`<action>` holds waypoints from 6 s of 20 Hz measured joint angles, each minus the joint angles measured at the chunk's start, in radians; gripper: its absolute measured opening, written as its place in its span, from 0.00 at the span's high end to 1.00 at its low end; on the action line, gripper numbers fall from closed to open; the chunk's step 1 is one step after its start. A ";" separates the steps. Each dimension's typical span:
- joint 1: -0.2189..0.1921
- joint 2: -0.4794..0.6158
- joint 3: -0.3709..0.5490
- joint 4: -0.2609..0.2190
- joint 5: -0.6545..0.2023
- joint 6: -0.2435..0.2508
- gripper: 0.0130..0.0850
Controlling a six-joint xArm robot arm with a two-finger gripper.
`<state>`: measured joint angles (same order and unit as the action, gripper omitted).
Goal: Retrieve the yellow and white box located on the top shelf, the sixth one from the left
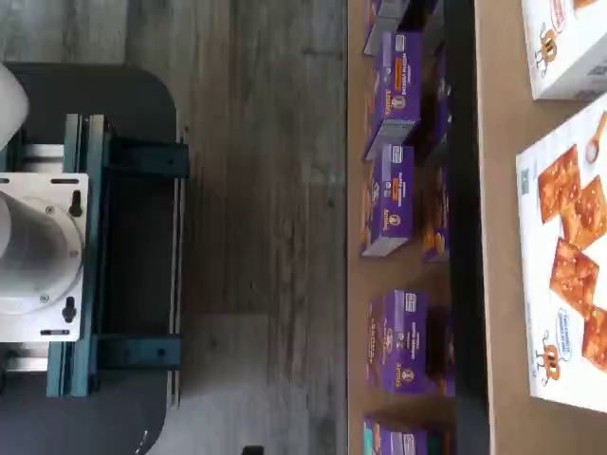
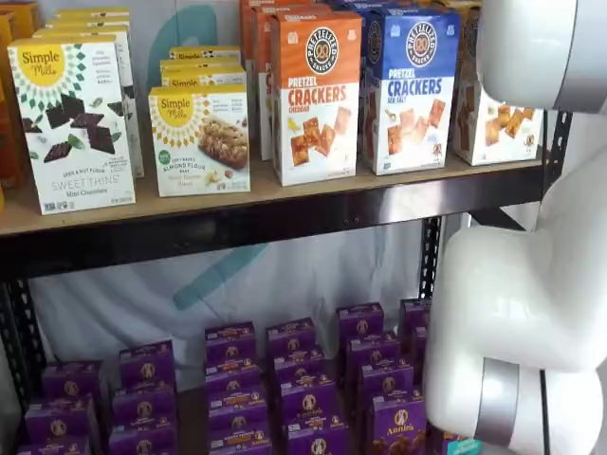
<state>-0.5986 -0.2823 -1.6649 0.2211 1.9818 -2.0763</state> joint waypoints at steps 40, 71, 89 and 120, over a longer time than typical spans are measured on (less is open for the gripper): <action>-0.006 0.210 -0.300 0.161 -0.015 0.090 0.00; -0.043 0.359 -0.413 0.107 -0.129 0.001 0.00; 0.002 0.460 -0.570 -0.025 -0.028 -0.002 0.00; 0.002 0.410 -0.469 -0.040 -0.052 -0.015 0.39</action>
<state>-0.5967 0.1278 -2.1337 0.1808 1.9302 -2.0914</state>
